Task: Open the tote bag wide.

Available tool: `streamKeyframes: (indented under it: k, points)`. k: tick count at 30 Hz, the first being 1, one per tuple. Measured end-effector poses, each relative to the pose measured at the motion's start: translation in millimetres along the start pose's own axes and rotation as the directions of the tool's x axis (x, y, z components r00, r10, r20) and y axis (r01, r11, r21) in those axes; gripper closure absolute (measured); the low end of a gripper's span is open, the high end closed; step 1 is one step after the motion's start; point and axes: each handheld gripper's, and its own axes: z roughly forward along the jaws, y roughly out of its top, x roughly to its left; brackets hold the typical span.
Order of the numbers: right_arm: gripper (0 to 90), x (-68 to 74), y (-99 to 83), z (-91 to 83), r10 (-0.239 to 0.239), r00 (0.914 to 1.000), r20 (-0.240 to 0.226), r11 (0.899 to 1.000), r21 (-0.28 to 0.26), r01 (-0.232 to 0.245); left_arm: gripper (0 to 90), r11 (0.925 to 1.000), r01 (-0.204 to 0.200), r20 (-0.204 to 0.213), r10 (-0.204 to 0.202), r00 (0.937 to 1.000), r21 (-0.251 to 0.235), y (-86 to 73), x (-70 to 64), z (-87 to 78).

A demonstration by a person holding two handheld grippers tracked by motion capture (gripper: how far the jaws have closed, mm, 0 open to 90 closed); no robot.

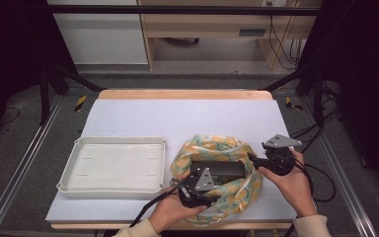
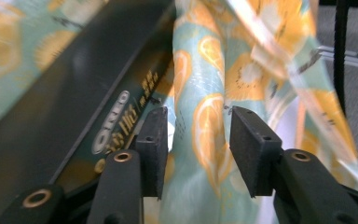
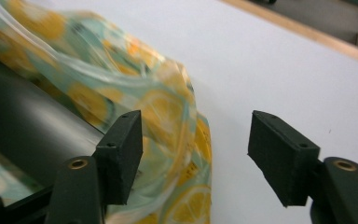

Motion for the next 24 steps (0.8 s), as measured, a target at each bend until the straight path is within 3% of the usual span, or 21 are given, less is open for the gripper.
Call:
streamKeyframes:
  k: [4, 7, 9, 11, 15, 17, 19, 22, 24]
  points:
    - [34.7, 10.9, 12.7, -17.2, -0.022, 0.9997, -0.012, 0.998, -0.055, 0.021, 54.1, 0.9991, 0.018, -0.007, -0.018, 0.9998, -0.038, 2.1, 3.1, -18.1]
    - [37.5, 23.8, 18.8, -25.5, -0.050, 0.9981, -0.035, 0.995, -0.088, 0.047, 52.4, 0.9985, 0.005, -0.040, -0.008, 0.9992, -0.055, 4.4, 9.0, -34.7]
    - [39.7, 33.8, 19.7, -29.1, -0.070, 0.9958, -0.058, 0.993, -0.096, 0.065, 50.8, 0.9977, 0.006, -0.084, -0.011, 0.9964, -0.067, 5.5, 18.6, -49.0]
    - [41.8, 41.1, 18.4, -30.5, -0.082, 0.9937, -0.076, 0.992, -0.103, 0.074, 49.2, 0.9963, 0.022, -0.118, -0.032, 0.9926, -0.083, 5.4, 29.8, -59.3]
    - [46.1, 55.9, 13.6, -27.0, -0.111, 0.9856, -0.127, 0.990, -0.098, 0.098, 46.5, 0.9932, 0.058, -0.209, -0.078, 0.9747, -0.101, 2.9, 61.8, -74.7]
    - [49.0, 64.1, 11.8, -23.1, -0.121, 0.9792, -0.163, 0.990, -0.095, 0.106, 44.5, 0.9918, 0.076, -0.232, -0.098, 0.9677, -0.102, 1.4, 75.1, -75.0]
    - [50.6, 73.8, 10.6, -18.4, -0.136, 0.9710, -0.197, 0.989, -0.092, 0.120, 42.1, 0.9929, 0.086, -0.239, -0.103, 0.9656, -0.082, 0.4, 84.8, -70.8]
    - [54.2, 88.6, 9.5, -12.3, -0.167, 0.9564, -0.239, 0.984, -0.095, 0.148, 41.1, 0.9917, 0.109, -0.233, -0.122, 0.9647, -0.068, -0.6, 92.9, -60.9]
    - [54.8, 100.2, 8.8, -6.8, -0.189, 0.9408, -0.282, 0.981, -0.095, 0.169, 40.6, 0.9913, 0.120, -0.221, -0.129, 0.9667, -0.054, -0.2, 95.5, -53.1]
